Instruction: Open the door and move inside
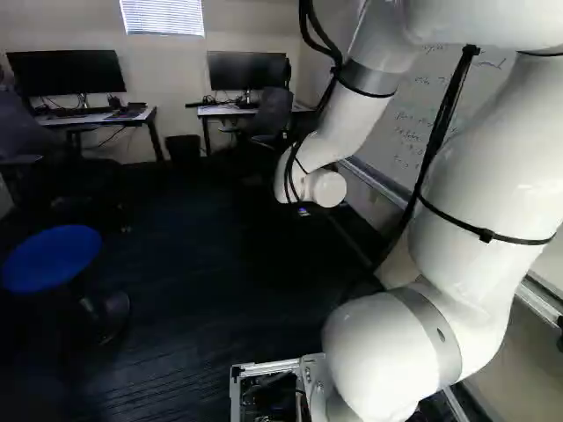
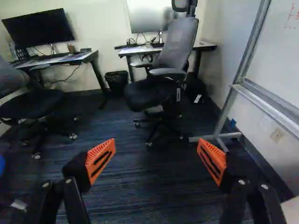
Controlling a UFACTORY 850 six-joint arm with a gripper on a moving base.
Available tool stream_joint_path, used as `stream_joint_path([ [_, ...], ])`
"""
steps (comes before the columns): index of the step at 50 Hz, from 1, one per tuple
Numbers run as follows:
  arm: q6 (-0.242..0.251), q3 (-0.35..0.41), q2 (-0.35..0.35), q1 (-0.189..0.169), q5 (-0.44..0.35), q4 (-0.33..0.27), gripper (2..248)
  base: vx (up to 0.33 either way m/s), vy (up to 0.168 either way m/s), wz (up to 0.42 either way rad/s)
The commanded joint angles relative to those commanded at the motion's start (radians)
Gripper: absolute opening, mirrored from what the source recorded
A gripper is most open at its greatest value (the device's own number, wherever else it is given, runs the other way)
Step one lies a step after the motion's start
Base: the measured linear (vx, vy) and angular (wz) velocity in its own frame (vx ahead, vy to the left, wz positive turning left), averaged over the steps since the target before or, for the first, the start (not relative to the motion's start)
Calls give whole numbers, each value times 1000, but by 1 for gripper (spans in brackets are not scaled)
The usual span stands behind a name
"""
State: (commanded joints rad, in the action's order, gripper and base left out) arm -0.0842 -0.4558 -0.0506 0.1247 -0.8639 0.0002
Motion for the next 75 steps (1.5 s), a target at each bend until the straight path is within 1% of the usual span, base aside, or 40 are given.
stream_joint_path([
  [36,0,0,0,0,0,0,247,112,4,2],
  [59,0,2,2,-1,0,0,247,-1,-1,0],
  [75,6,27,24,-9,-1,0,247,0,0,0],
])
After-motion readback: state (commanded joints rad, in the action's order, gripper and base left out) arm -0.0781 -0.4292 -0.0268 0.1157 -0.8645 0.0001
